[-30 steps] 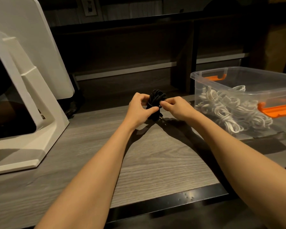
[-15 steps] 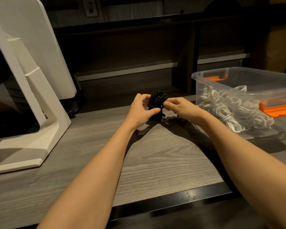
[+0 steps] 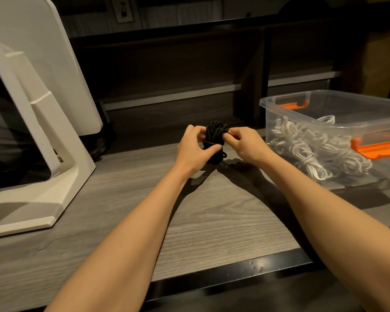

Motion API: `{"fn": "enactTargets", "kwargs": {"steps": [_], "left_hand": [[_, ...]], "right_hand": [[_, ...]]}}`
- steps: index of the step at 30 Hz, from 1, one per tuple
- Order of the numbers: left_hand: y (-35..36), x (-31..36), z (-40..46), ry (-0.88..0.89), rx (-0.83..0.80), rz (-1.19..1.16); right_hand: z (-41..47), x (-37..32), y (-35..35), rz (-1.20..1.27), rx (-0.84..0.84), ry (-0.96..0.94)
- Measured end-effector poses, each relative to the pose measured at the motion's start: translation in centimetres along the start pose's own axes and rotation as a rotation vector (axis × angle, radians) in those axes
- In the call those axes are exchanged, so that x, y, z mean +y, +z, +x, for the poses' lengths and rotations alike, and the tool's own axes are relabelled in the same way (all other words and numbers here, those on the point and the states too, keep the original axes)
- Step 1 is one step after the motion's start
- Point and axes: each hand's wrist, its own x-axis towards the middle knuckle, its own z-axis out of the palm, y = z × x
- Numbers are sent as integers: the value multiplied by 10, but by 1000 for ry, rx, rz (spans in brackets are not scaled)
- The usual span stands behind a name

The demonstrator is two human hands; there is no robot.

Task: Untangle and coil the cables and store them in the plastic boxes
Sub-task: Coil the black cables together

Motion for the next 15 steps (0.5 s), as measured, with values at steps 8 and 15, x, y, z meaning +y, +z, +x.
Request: {"fn": "enactTargets", "kwargs": {"steps": [8,15], "left_hand": [[0,4,-1,-1,-15,40],[-13,4,-2,-298,-219,-358]], "right_hand": [[3,5,-6,-24,-83,6],[-1,2,-12,-16,-177,-163]]}}
